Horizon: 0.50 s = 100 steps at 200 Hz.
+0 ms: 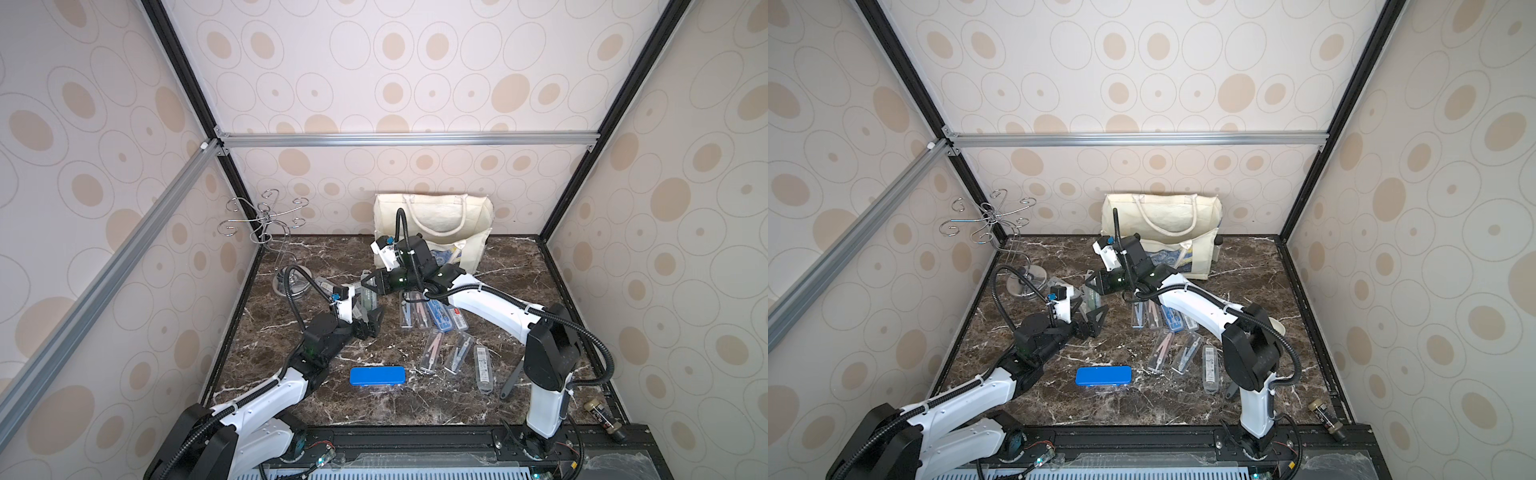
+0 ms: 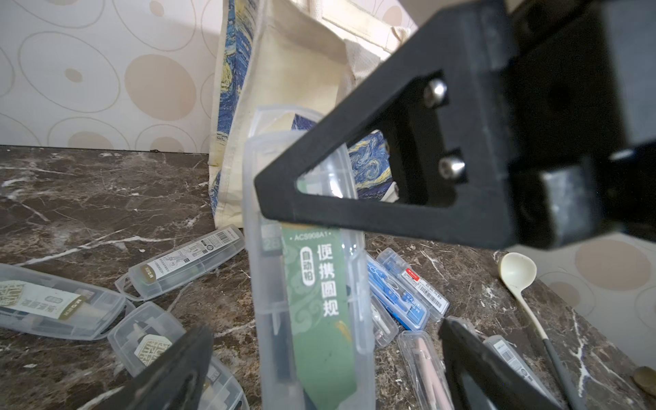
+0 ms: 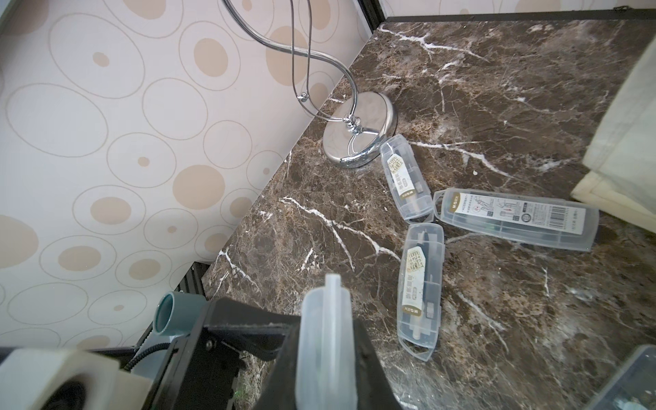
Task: Put the compass set into the canvas bag
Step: Pick up the compass set at the center of the board.
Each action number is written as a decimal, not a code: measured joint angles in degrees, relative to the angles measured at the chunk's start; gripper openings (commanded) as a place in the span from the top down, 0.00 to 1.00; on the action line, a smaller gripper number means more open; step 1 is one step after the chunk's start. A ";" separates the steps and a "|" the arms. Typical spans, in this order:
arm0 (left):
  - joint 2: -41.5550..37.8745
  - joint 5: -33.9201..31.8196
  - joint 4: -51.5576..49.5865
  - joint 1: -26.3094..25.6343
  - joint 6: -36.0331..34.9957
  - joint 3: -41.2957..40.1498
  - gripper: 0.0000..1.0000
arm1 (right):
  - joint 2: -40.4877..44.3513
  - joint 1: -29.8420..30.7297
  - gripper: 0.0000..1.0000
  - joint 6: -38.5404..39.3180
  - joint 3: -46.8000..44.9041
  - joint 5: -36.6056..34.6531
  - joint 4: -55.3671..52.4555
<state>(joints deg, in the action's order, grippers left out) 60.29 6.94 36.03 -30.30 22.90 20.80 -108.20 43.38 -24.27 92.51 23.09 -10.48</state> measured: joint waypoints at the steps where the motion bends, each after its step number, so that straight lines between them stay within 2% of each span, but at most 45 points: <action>1: -0.07 0.00 -0.02 0.00 -0.02 0.00 0.00 | 0.00 0.02 0.85 0.04 0.02 -0.07 -0.07; 26: -4.04 -0.42 -0.48 -0.02 -0.87 -0.98 0.00 | -0.02 -0.35 0.85 2.05 1.92 -2.23 -3.30; 56: -9.16 -0.85 -1.05 0.00 -1.68 -3.02 0.00 | -0.02 -2.19 0.85 4.90 8.33 -3.63 -7.04; 100: -10.95 -1.73 -2.71 0.00 -1.70 -4.83 0.00 | 0.68 -7.37 0.85 8.20 16.44 -5.14 -8.83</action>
<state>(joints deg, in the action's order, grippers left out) 49.34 5.21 33.32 -30.30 21.19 15.97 -107.53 36.01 -16.08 108.95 17.96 -19.31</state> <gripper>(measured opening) 0.993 0.199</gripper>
